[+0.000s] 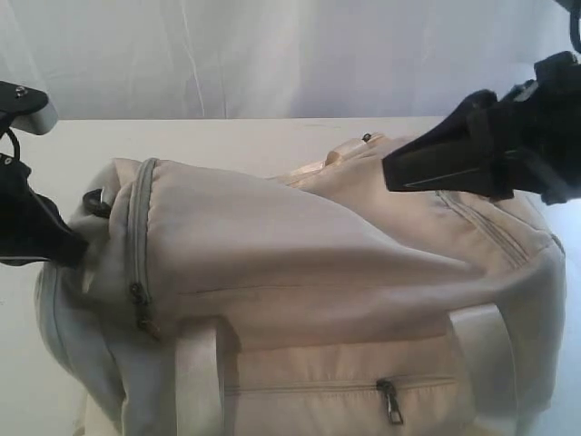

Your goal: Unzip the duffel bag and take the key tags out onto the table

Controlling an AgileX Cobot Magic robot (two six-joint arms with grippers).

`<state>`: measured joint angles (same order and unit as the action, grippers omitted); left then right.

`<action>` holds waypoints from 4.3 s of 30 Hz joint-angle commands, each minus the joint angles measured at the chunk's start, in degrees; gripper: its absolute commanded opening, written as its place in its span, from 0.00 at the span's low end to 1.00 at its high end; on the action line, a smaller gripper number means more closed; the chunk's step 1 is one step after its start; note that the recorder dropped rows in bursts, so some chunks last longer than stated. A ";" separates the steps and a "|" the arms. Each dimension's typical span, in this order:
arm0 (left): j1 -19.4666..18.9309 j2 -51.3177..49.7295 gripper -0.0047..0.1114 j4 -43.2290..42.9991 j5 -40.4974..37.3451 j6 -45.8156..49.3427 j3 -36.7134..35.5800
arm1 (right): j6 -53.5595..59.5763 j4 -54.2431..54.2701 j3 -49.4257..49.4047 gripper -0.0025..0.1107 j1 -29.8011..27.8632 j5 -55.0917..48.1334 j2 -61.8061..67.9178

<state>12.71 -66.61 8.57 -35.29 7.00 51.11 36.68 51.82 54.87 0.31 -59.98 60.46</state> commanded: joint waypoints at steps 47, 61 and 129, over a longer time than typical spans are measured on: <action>0.05 0.00 0.04 10.43 -6.38 8.24 2.27 | 50.05 13.01 -1.91 0.53 46.71 51.88 34.82; 0.05 0.00 0.04 10.43 -6.38 8.24 2.27 | 47.86 13.01 -1.63 0.28 46.71 50.66 35.11; 0.05 0.00 0.04 10.43 -6.50 8.38 2.27 | 34.98 12.79 -0.09 0.43 46.61 51.33 38.90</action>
<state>12.71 -67.00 17.12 -39.14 15.35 53.11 72.04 64.49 54.33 46.88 -9.56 99.22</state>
